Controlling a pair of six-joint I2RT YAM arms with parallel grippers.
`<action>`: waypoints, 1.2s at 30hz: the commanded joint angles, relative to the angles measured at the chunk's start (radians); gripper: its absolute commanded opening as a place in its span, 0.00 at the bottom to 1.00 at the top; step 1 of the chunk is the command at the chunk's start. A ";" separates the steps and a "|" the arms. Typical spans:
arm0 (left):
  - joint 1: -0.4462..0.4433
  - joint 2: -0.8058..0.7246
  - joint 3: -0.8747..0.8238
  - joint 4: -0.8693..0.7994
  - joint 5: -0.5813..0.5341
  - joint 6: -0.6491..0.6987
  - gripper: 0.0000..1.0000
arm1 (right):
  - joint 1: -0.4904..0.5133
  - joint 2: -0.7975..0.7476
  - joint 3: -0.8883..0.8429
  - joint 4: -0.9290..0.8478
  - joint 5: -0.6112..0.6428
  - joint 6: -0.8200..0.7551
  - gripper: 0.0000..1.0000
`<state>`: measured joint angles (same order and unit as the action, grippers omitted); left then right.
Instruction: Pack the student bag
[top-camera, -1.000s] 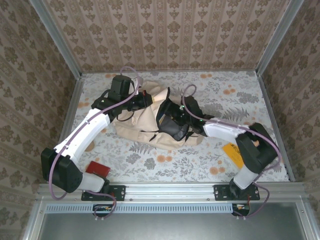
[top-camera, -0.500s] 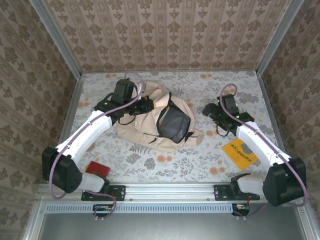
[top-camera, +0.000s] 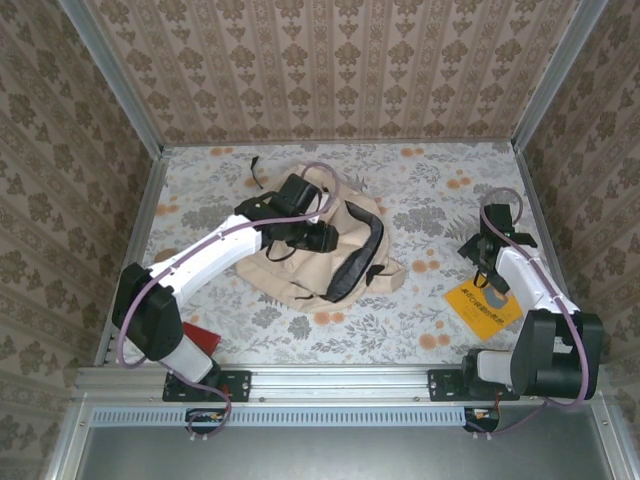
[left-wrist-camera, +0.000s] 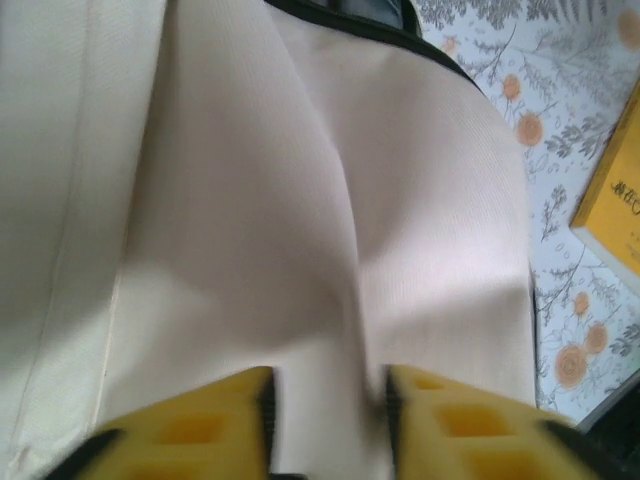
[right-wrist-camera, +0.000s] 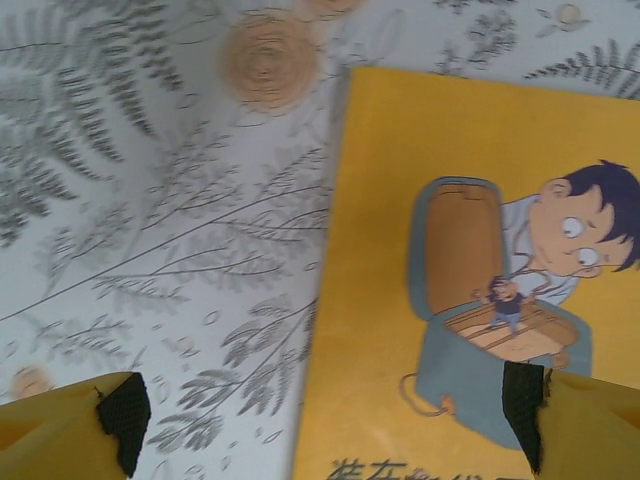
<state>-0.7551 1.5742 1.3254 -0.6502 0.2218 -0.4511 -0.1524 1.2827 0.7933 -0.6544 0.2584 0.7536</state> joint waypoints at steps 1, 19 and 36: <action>-0.013 0.014 0.055 -0.048 -0.041 0.023 0.61 | -0.022 0.024 -0.033 0.015 0.004 -0.017 0.95; -0.097 0.097 0.108 0.051 -0.047 -0.067 0.74 | 0.089 0.185 -0.067 0.194 -0.432 -0.049 0.90; -0.162 0.227 0.214 0.059 -0.006 -0.109 0.76 | 0.296 0.061 0.012 0.095 -0.392 -0.038 0.86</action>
<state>-0.8997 1.7679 1.4944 -0.5976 0.1909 -0.5400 0.1467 1.4326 0.7715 -0.4179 -0.2073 0.7437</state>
